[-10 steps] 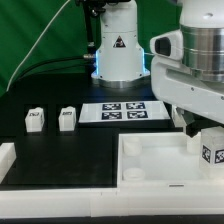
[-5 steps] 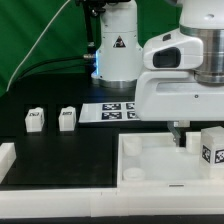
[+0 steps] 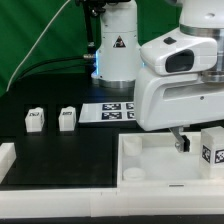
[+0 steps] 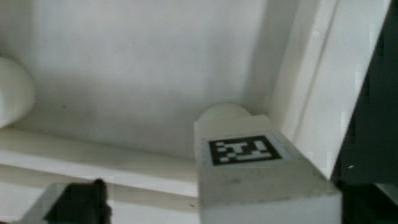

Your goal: Assemble one leg

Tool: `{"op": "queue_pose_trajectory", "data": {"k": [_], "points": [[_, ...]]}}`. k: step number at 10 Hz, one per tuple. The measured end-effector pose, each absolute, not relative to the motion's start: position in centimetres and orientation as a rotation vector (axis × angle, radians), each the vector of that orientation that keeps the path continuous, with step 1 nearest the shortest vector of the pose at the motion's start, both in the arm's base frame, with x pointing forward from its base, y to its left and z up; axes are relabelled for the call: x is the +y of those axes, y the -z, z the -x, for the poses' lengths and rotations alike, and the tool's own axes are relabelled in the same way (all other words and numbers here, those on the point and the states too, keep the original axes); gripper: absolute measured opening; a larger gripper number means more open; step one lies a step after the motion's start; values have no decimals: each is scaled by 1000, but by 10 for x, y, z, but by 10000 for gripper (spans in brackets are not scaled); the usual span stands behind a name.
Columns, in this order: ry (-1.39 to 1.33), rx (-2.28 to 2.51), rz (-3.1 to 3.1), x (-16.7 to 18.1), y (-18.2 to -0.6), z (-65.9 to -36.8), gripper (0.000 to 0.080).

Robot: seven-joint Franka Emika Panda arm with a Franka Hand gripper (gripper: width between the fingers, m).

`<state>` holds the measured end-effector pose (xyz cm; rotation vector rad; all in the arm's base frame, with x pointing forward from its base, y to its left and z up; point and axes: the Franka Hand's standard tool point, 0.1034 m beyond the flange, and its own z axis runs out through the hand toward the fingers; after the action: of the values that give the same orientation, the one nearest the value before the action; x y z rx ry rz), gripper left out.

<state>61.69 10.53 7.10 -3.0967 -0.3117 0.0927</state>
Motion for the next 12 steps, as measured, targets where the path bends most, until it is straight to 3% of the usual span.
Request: {"op": "queue_pose_trajectory", "data": {"k": [1, 3, 7, 12], "points": [[-93, -312, 3097, 105, -71, -617, 524], [-93, -311, 3097, 105, -71, -617, 292], [-95, -185, 3106, 105, -71, -617, 292], [-114, 733, 3034, 111, -70, -614, 294]]}}
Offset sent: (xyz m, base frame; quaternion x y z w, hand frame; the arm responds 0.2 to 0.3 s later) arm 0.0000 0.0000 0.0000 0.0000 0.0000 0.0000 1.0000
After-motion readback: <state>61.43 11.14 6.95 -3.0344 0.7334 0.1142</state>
